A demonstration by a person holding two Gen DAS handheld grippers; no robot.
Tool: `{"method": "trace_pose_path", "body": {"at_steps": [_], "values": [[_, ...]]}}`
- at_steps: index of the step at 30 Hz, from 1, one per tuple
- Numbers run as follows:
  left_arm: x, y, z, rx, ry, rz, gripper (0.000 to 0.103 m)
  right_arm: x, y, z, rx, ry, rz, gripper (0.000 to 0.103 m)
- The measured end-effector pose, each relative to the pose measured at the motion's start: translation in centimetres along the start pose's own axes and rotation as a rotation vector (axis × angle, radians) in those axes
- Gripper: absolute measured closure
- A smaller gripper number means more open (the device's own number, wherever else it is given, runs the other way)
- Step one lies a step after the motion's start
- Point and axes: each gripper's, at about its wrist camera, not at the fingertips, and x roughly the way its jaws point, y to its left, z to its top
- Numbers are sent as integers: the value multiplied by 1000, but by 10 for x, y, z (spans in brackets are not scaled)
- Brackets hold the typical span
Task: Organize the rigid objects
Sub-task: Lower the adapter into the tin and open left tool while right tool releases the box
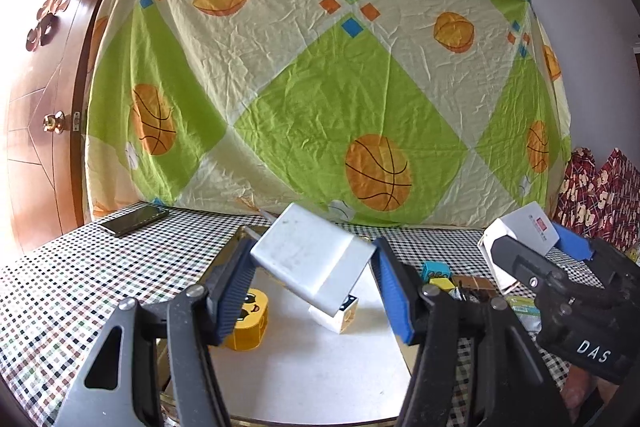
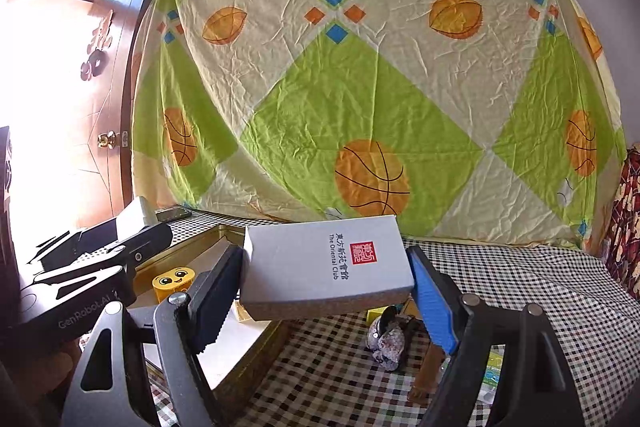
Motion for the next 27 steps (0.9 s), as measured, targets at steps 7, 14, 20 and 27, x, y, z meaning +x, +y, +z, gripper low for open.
{"method": "trace_pose_path", "body": {"at_steps": [7, 14, 20, 27], "values": [[1, 13, 0, -6, 11, 18, 44, 7, 15, 3, -22, 5, 26, 21], [4, 28, 2, -6, 21, 45, 44, 15, 30, 8, -51, 10, 52, 21], [8, 37, 3, 3, 35, 65, 44, 27, 40, 11, -66, 33, 73, 21], [20, 42, 6, 24, 73, 69, 44, 48, 43, 15, -57, 85, 109, 21]]}}
